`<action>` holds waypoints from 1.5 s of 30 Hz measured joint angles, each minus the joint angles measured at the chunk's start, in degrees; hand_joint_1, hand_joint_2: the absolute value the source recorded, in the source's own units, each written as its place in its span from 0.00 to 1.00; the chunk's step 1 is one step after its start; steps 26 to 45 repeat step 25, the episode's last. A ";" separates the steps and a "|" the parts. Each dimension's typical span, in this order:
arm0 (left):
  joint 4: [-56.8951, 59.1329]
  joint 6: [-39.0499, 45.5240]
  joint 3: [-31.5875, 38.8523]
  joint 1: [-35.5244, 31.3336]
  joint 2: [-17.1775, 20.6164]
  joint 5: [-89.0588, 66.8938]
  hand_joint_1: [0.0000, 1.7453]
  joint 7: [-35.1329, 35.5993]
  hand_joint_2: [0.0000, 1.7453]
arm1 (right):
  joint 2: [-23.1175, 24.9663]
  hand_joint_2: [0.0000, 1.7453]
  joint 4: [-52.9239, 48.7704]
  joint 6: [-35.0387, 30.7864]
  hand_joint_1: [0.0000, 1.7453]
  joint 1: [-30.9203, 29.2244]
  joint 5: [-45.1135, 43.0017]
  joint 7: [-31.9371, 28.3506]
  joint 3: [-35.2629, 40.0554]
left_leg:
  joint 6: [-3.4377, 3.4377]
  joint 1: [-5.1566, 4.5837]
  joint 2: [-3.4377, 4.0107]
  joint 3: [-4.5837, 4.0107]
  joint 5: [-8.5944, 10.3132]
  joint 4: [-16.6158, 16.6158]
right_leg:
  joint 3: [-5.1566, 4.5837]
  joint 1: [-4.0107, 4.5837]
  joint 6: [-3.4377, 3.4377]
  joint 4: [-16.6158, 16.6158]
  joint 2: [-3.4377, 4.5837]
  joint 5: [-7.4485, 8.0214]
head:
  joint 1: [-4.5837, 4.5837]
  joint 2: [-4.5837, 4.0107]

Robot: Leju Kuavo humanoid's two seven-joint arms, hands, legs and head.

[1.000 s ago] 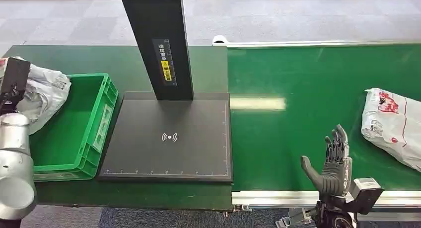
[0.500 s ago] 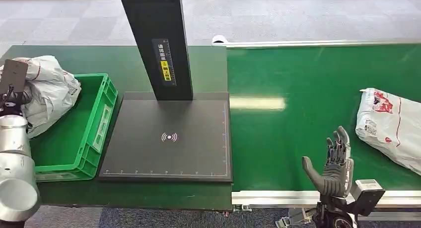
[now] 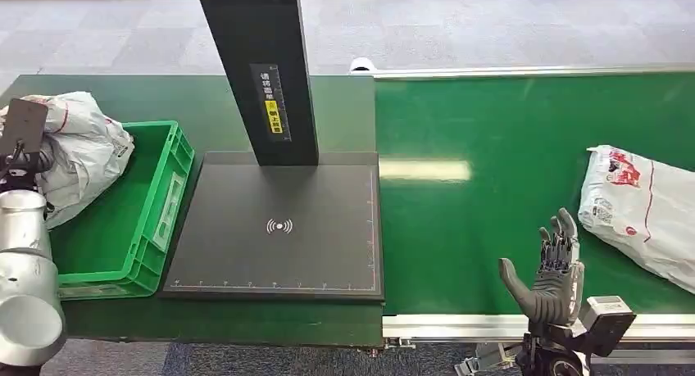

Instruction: Moved the parcel from conveyor to table for the left to box.

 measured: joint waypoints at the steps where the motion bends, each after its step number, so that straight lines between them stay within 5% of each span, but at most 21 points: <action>1: 0.37 -1.95 -0.35 -0.12 0.24 -1.86 1.00 2.94 1.00 | 0.00 1.00 0.00 0.04 0.00 -0.03 0.13 0.00 0.00 | 0.00 0.00 0.00 0.00 0.00 0.00 | 0.01 0.00 0.00 0.00 0.00 0.00 | 0.00 0.00; 4: 4.68 -10.28 -2.21 -0.25 2.23 -7.72 0.99 11.30 1.00 | -0.02 1.00 0.54 -0.11 0.00 -0.64 0.59 0.00 0.07 | 0.00 0.00 0.07 0.01 0.00 -0.01 | 0.02 0.00 0.00 0.00 0.04 0.00 | -0.04 0.00; 5: 6.22 -12.21 -2.60 0.21 2.82 -8.49 0.83 11.88 1.00 | -0.02 1.00 0.89 -0.31 0.00 -0.98 0.70 0.00 0.11 | 0.00 0.00 0.11 0.02 0.00 -0.01 | 0.02 0.00 -0.01 0.00 0.07 0.00 | 0.00 0.00; 6: 7.02 -12.87 -2.86 0.59 3.17 -8.92 0.90 12.06 1.00 | -0.02 1.00 1.12 -0.48 0.00 -1.22 0.77 0.00 0.15 | 0.00 0.00 0.15 0.03 0.00 -0.01 | 0.02 0.00 -0.01 0.00 0.10 0.01 | -0.04 -0.02; 7: 8.42 -13.75 -3.17 1.31 3.65 -9.53 0.82 12.08 1.00 | -0.04 1.00 1.49 -0.79 0.00 -1.55 0.79 0.00 0.24 | 0.00 0.00 0.18 0.04 0.00 -0.01 | 0.01 0.00 -0.01 0.00 0.13 0.01 | 0.00 -0.02; 8: 9.23 -13.99 -3.19 1.73 3.85 -9.66 0.85 11.44 1.00 | -0.04 1.00 1.68 -1.07 0.00 -1.67 0.79 0.00 0.31 | 0.00 0.00 0.19 0.04 0.00 -0.01 | 0.00 0.01 -0.01 0.01 0.14 0.01 | -0.02 -0.02; 9: 9.94 -14.14 -3.15 2.10 4.06 -9.55 0.72 10.27 1.00 | -0.04 1.00 1.84 -1.27 0.00 -1.74 0.76 0.00 0.39 | 0.00 0.00 0.18 0.04 0.00 -0.01 | 0.00 0.01 -0.01 0.01 0.13 0.01 | 0.02 -0.02; 10: 10.40 -14.25 -3.13 2.26 4.17 -9.18 0.75 9.07 1.00 | -0.04 1.00 1.97 -1.33 0.00 -1.76 0.76 0.00 0.42 | 0.00 0.01 0.17 0.04 0.00 -0.01 | 0.00 0.01 -0.01 0.01 0.12 0.00 | -0.02 -0.02; 11: 10.71 -14.47 -3.10 2.29 4.26 -8.87 0.00 8.06 0.00 | -0.04 1.00 2.05 -1.33 0.00 -1.77 0.77 0.00 0.44 | 0.00 0.01 0.16 0.03 0.00 -0.01 | 0.00 0.01 -0.01 0.01 0.12 0.00 | 0.00 0.00; 14: 10.97 -15.32 -3.06 2.29 4.48 -8.51 0.00 6.41 0.00 | -0.04 1.00 2.25 -1.51 0.00 -1.77 0.70 0.00 0.50 | -0.01 0.01 0.13 0.02 0.00 -0.01 | -0.01 0.01 -0.01 0.01 0.12 0.00 | -0.02 0.00; 16: 10.60 -22.45 -2.56 2.64 4.94 -3.39 0.00 -1.11 0.00 | -0.07 1.00 2.27 -2.56 0.00 -1.69 0.11 0.00 0.42 | -0.01 0.00 0.13 0.02 0.00 -0.01 | 0.00 0.01 -0.01 0.00 0.11 0.00 | 0.00 -0.02; 17: 9.90 -25.52 -2.40 3.18 5.09 -1.43 0.00 -4.50 1.00 | -0.09 1.00 2.27 -2.65 0.00 -1.66 -0.09 0.00 0.35 | -0.01 0.00 0.13 0.02 0.00 -0.01 | 0.00 0.01 -0.01 0.00 0.11 0.00 | 0.00 -0.02; 45: 2.17 -28.33 -2.27 6.83 5.33 6.51 0.00 -8.09 1.00 | -0.44 1.00 2.19 -3.10 0.00 -0.72 -0.90 0.00 0.02 | -0.01 0.00 0.21 0.02 -0.01 -0.01 | -0.03 0.01 -0.01 0.00 0.14 0.00 | 0.00 -0.02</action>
